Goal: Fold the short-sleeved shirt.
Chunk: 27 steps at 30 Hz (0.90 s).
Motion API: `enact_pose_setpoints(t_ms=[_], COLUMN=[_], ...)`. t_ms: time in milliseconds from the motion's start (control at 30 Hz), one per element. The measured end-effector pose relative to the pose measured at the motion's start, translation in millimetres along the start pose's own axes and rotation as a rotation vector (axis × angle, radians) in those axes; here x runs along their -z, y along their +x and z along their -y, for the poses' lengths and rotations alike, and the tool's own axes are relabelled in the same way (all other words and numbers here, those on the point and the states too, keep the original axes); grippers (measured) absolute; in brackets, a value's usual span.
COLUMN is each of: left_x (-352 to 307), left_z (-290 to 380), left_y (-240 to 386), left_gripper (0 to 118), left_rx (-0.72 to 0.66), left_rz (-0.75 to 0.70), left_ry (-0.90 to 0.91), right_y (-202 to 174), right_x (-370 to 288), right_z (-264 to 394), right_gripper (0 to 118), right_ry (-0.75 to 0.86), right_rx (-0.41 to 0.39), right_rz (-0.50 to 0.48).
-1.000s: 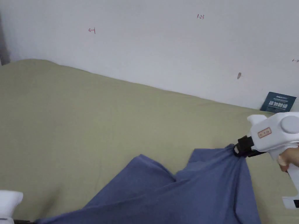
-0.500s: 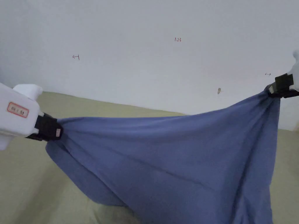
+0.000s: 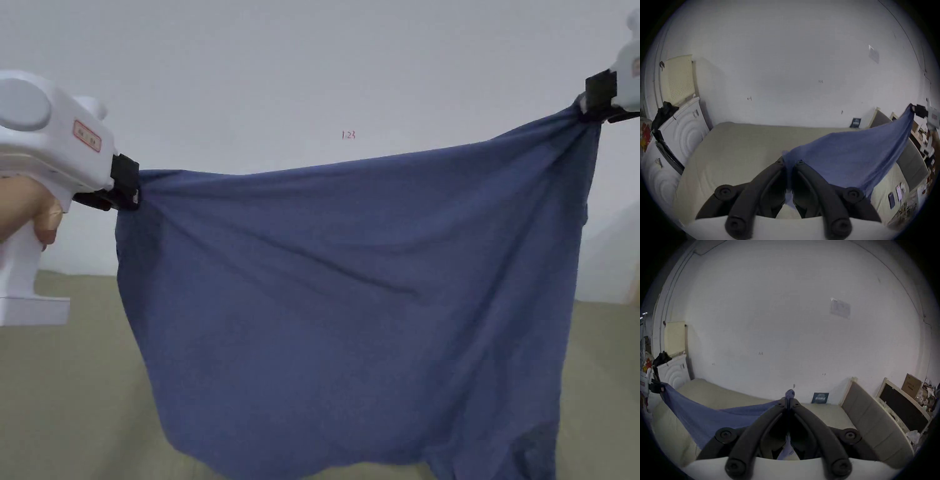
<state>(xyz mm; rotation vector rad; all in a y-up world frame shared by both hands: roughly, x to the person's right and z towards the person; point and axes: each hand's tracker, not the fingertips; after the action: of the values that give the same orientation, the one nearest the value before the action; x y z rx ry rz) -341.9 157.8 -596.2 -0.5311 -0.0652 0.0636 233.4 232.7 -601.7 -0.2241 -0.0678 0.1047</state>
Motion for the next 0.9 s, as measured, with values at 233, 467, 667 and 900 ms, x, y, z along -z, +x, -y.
enact_pose_setpoints(t_ms=[233, 467, 667, 900], left_x=[1, 4, -6, -37], left_z=[-25, -1, 46, 107], left_y=[6, 2, -7, -17], left_gripper=[7, 7, 7, 7], left_rx=[0.021, 0.019, 0.040, 0.081], left_rz=[-0.039, -0.049, -0.025, 0.005], left_ry=[0.113, 0.113, 0.064, -0.036], right_y=[-8, -7, -9, -15], right_x=[5, -4, -31, -85], right_z=[-15, 5, 60, 127], right_gripper=[2, 2, 2, 2], right_ry=[0.118, 0.106, 0.014, -0.068], right_rx=[0.019, 0.085, 0.064, 0.017], right_rz=[0.039, 0.013, -0.004, -0.023])
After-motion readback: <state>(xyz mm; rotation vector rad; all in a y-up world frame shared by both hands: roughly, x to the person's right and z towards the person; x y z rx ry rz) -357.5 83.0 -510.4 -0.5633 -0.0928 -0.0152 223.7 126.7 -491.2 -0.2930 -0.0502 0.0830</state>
